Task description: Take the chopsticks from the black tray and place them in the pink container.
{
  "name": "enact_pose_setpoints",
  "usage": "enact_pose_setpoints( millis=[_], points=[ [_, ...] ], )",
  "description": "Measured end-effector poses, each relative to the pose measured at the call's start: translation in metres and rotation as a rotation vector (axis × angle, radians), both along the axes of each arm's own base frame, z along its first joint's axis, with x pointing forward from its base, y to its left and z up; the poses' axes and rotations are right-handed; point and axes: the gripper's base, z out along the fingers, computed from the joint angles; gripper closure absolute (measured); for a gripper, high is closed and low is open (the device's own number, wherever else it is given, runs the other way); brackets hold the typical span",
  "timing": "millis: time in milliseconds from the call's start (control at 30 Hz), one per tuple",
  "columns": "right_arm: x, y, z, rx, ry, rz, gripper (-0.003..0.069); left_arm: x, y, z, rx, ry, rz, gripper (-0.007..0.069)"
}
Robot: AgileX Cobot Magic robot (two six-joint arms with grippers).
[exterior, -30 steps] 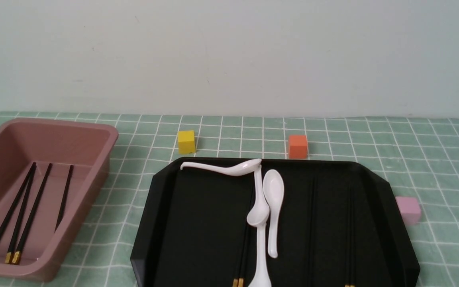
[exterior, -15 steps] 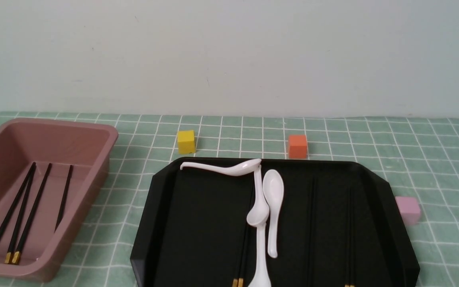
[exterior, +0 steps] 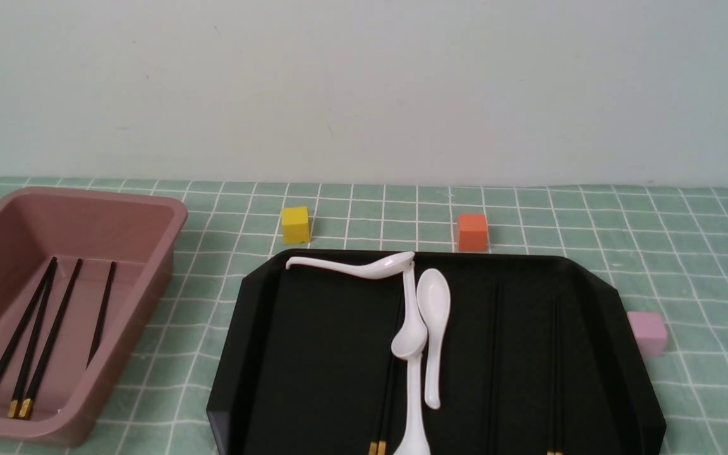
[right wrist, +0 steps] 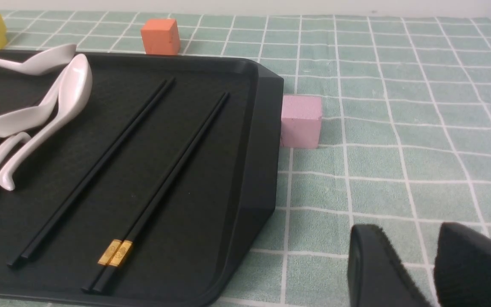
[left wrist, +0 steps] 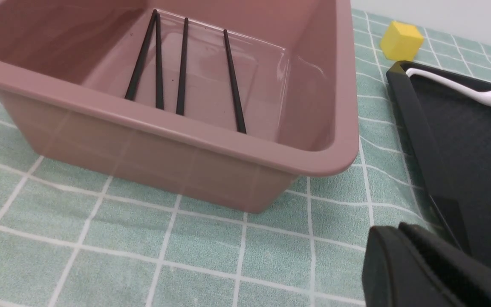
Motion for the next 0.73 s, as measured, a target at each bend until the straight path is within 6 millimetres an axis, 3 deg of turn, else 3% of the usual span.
enact_pose_setpoints(
  millis=[733],
  points=[
    [0.0,0.0,0.0,0.001,0.0,0.0,0.0419,0.0,0.0,-0.0001,0.0,0.001,0.0,0.0582]
  ],
)
